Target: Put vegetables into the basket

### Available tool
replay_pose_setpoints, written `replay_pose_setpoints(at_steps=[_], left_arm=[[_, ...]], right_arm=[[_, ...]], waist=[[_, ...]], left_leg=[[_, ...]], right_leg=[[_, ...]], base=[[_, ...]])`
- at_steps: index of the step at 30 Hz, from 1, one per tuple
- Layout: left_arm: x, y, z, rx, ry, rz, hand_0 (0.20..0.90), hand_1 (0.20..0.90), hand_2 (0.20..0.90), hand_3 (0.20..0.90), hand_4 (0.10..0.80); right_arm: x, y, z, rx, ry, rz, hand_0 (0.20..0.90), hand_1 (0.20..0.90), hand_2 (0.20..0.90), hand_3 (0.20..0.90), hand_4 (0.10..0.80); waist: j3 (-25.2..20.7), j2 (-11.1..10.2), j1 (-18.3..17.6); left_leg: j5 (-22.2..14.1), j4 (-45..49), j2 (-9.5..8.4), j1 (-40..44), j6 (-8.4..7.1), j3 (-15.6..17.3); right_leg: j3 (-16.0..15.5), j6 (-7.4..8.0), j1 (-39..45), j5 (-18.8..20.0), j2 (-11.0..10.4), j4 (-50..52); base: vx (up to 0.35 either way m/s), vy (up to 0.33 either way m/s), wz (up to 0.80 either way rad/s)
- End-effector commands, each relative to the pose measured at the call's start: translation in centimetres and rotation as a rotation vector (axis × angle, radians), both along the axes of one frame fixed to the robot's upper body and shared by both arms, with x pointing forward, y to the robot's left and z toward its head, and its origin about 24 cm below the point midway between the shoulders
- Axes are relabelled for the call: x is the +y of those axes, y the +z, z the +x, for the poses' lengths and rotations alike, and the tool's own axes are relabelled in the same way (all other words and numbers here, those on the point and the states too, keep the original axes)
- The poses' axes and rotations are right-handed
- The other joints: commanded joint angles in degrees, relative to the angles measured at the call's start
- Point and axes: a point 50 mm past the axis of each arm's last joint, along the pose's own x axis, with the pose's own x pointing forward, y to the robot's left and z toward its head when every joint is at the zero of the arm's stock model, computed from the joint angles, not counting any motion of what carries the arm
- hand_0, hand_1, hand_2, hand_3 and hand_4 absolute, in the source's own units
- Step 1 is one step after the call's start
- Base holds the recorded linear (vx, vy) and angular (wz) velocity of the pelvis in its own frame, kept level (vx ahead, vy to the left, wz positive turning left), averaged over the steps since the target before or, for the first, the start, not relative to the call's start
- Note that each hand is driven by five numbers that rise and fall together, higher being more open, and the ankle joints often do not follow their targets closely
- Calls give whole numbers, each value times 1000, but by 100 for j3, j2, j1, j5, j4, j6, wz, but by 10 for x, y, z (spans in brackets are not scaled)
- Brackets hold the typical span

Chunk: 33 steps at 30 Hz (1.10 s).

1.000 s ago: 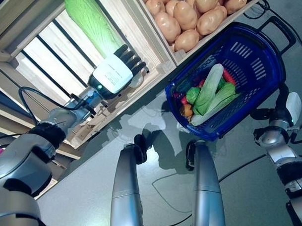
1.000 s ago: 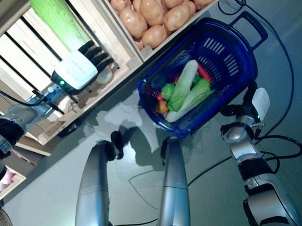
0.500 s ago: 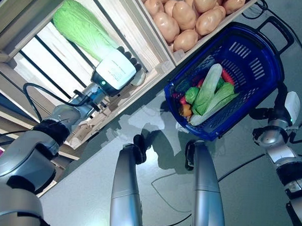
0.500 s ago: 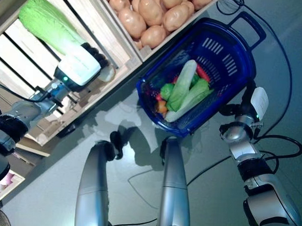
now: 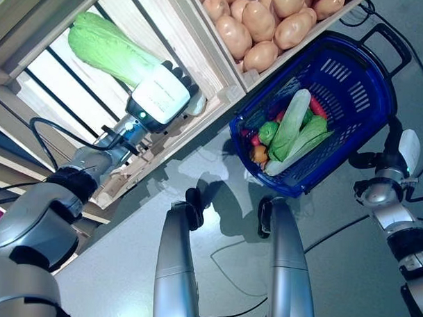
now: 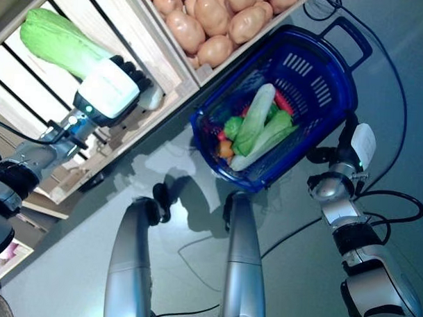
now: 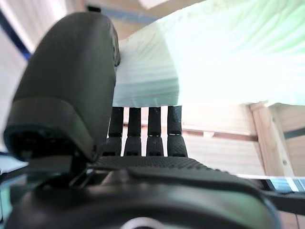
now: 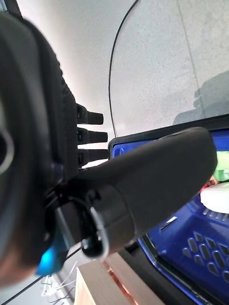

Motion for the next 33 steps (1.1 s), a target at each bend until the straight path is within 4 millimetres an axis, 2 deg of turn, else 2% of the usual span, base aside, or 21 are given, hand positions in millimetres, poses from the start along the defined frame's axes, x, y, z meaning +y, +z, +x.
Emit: replay_pose_setpoints(at_steps=[1,3,8,11,15,19,20,23,26,31,33], left_arm=[[7,66,-14,-288,-88,-101,300,300,300,300,400],[2,66,-17,-281,-130,-113,300,300,300,300,400],[-2,60,-25,-243,-211,-163,300,300,300,300,400],[-3,51,-35,-180,-301,-373,300,300,300,300,400],[-4,39,-49,-96,-407,-625,300,300,300,300,400],[-9,26,-66,-21,-542,-920,300,300,300,300,400],[-8,23,-71,49,-613,-1090,300,300,300,300,400],[-16,7,-83,188,-764,-1357,300,300,300,300,400],[-26,-9,-89,386,-915,-1585,300,300,300,300,400],[-41,-32,-87,663,-1038,-1813,300,300,300,300,400],[-47,-44,-84,802,-1065,-1900,300,300,300,300,400]], right_arm=[[0,32,1,-183,-8,45,900,900,900,900,800],[7,25,1,-181,10,73,900,900,900,900,800],[18,4,-1,-130,38,109,900,900,900,900,800],[20,-16,-9,-89,49,140,900,900,900,900,800],[18,-32,-22,-63,64,165,900,900,900,900,800],[22,-49,-37,-42,94,198,900,900,900,900,800],[26,-55,-41,-31,110,207,900,900,900,900,800],[40,-69,-51,-3,184,249,900,900,900,900,800],[53,-73,-55,9,298,319,900,900,900,900,800],[72,-66,-56,36,503,417,900,900,900,900,800],[79,-60,-57,57,642,483,900,900,900,900,800]], waist=[[-16,-65,-27],[-16,-86,1],[-28,-112,86],[-318,-125,182],[-575,-151,322],[-818,-153,405],[-891,-154,435],[-1129,-171,507],[-1358,-187,583],[-1654,-247,635],[-1787,-284,650]], left_leg=[[-354,-814,119,1051,72,297],[-89,-1358,85,1550,10,304],[243,-2274,-42,2598,-6,248],[501,-2978,-173,3148,-18,143],[773,-3695,-366,3627,2,70],[1099,-4577,-434,4234,-17,71],[1188,-4826,-448,4420,-25,52],[1343,-5376,-466,4877,-12,32],[1451,-5800,-479,5204,5,-22],[1554,-6114,-452,5449,24,-42],[1567,-6221,-441,5564,29,-35]], right_leg=[[-161,-103,785,903,-36,-1234],[-227,-92,1289,1062,-13,-1682],[-339,-76,2370,1287,27,-2603],[-401,-38,2948,1470,27,-3364],[-606,29,3500,1758,-5,-4231],[-857,111,4203,2068,-5,-5171],[-933,131,4426,2132,-4,-5409],[-1093,194,4953,2277,-8,-5945],[-1218,240,5352,2415,10,-6366],[-1334,287,5621,2571,15,-6651],[-1363,313,5740,2636,10,-6774]], base=[[-36,-33,4],[-9,-43,7],[64,-32,-1],[116,-38,4],[74,-23,3],[116,-17,0],[157,-14,-6],[162,-20,7],[146,-38,14],[88,-36,8],[91,-38,7]])
